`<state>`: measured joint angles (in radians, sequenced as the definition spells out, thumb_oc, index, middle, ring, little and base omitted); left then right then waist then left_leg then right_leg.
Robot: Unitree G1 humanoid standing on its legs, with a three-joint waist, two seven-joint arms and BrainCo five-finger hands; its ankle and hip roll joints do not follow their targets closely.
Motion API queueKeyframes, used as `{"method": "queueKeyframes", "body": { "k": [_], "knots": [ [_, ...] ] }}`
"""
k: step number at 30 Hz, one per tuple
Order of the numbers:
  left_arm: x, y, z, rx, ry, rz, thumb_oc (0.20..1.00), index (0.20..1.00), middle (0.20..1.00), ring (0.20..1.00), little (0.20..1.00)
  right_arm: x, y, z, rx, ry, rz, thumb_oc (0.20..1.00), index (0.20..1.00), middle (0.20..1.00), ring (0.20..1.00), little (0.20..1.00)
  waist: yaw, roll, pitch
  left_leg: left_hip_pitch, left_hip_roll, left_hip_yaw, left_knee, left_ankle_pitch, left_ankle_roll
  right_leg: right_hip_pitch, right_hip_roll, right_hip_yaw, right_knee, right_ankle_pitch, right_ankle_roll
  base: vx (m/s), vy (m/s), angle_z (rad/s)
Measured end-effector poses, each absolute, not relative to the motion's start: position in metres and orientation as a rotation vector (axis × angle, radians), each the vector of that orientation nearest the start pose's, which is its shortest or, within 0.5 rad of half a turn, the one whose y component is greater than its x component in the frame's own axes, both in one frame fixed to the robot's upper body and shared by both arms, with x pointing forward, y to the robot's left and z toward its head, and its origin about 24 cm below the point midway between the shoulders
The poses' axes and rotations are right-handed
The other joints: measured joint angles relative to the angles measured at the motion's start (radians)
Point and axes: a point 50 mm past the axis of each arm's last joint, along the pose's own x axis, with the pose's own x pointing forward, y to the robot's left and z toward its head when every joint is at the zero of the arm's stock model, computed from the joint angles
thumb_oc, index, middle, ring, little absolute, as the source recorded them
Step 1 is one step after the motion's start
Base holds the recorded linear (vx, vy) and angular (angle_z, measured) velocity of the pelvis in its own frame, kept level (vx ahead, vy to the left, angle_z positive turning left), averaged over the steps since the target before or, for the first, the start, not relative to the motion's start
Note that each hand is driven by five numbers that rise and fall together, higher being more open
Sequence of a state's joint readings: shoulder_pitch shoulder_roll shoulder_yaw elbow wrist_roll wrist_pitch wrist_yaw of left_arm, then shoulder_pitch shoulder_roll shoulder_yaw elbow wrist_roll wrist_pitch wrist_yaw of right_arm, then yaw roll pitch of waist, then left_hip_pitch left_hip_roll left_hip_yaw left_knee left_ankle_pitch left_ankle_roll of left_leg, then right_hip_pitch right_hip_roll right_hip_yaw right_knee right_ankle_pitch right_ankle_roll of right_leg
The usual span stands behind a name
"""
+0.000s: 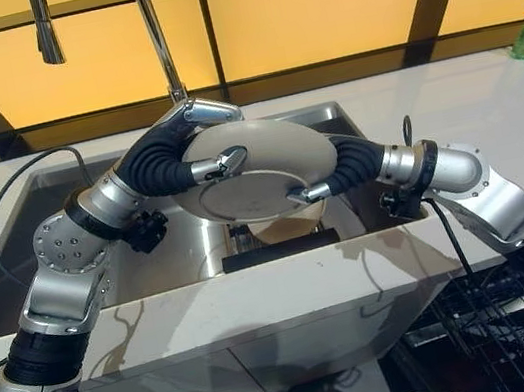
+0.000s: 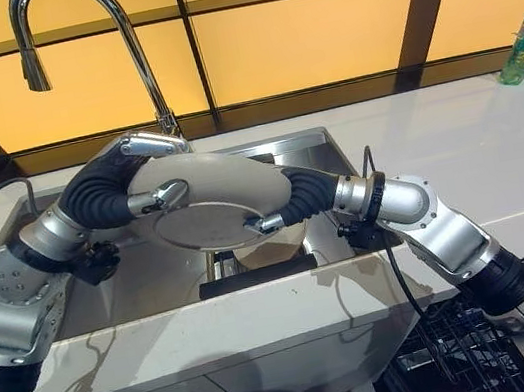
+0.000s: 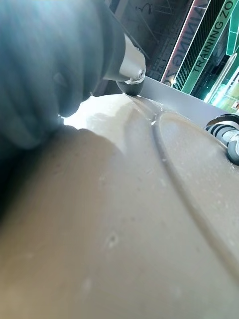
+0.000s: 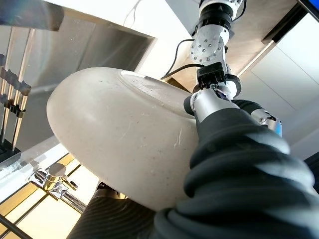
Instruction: Pick up plates and place into dishwasher.
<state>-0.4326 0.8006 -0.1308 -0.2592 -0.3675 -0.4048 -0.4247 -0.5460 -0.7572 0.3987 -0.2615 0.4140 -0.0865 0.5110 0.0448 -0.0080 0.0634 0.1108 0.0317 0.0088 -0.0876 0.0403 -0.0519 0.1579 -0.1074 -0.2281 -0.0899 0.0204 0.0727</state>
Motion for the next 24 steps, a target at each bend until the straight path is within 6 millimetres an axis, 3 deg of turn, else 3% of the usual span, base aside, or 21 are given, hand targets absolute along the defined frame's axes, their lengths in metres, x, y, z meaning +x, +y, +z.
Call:
{"method": "queueKeyframes", "body": {
  "k": [10, 11, 12, 16, 24],
  "knots": [
    [0.251, 0.164, 0.247, 0.553, -0.912, -0.722, 0.2, 0.2, 0.2, 0.2, 0.2, 0.262, -0.109, 0.195, -0.384, -0.59, 0.941, 0.2, 0.2, 0.2, 0.2, 0.2, -0.001, 0.004, -0.003, 0.003, 0.0, 0.0, 0.0, 0.0, 0.0, 0.003, 0.0, 0.0, 0.0, 0.0, 0.0, 0.0, 0.0, 0.0],
    [0.252, 0.163, 0.246, 0.54, -0.91, -0.717, 0.909, 0.909, 0.909, 0.909, 0.909, 0.261, -0.107, 0.193, -0.363, -0.596, 0.937, 0.2, 0.2, 0.2, 0.2, 0.2, -0.004, 0.005, -0.003, 0.003, 0.0, 0.0, 0.0, 0.0, 0.0, 0.002, 0.0, 0.0, 0.0, 0.0, 0.0, 0.0, 0.0, 0.0],
    [0.253, 0.163, 0.245, 0.52, -0.909, -0.705, 1.0, 1.0, 1.0, 1.0, 1.0, 0.26, -0.108, 0.191, -0.352, -0.61, 0.911, 0.2, 0.2, 0.2, 0.2, 0.2, -0.003, 0.006, -0.004, 0.003, 0.0, 0.001, 0.0, 0.0, 0.0, 0.002, 0.0, 0.001, 0.0, 0.0, 0.0, -0.04, 0.001, -0.01],
    [0.256, 0.16, 0.243, 0.359, -0.939, -0.601, 1.0, 1.0, 1.0, 1.0, 1.0, 0.259, -0.11, 0.184, -0.299, -0.613, 0.835, 0.2, 0.2, 0.2, 0.2, 0.2, -0.004, 0.009, -0.006, 0.006, 0.001, 0.009, 0.0, 0.0, 0.0, 0.002, 0.0, 0.007, 0.0, 0.001, -0.001, 0.0, -0.004, -0.03],
    [0.256, 0.17, 0.238, 0.164, -0.966, -0.38, 1.0, 1.0, 1.0, 1.0, 1.0, 0.267, -0.138, 0.205, -0.254, -0.7, 0.582, 0.2, 0.2, 0.2, 0.2, 0.2, -0.01, 0.011, -0.007, 0.011, 0.004, 0.033, 0.0, 0.0, 0.0, -0.005, 0.002, 0.03, 0.0, 0.007, -0.002, -0.02, -0.011, -0.09]
  ]
}}
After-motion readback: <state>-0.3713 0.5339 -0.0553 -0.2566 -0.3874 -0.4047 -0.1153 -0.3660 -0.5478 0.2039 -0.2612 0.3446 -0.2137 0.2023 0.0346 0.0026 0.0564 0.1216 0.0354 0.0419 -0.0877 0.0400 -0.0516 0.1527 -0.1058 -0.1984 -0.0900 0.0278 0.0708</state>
